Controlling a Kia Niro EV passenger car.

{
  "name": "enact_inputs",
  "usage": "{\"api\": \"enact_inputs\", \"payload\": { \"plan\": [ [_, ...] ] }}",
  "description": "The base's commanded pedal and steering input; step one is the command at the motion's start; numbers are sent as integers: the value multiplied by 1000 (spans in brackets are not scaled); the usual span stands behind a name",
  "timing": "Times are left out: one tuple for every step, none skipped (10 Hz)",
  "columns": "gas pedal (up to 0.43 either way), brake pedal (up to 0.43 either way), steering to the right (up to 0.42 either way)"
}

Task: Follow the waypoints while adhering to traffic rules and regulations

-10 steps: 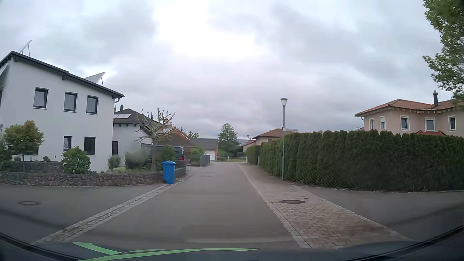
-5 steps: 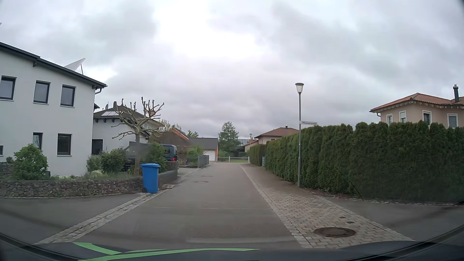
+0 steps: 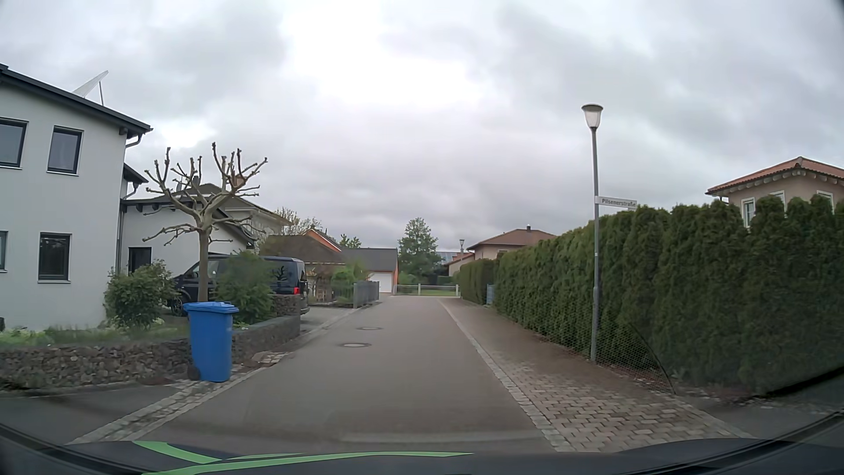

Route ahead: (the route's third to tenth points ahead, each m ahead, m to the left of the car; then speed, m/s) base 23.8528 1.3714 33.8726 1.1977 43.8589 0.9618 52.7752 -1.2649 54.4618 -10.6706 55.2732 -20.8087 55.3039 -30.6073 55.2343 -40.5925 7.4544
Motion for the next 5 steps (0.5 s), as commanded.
{"api": "enact_inputs", "payload": {
  "plan": [
    [47,0,-3],
    [47,0,-4],
    [47,0,-4],
    [47,0,-4],
    [47,0,-4]
  ]
}}
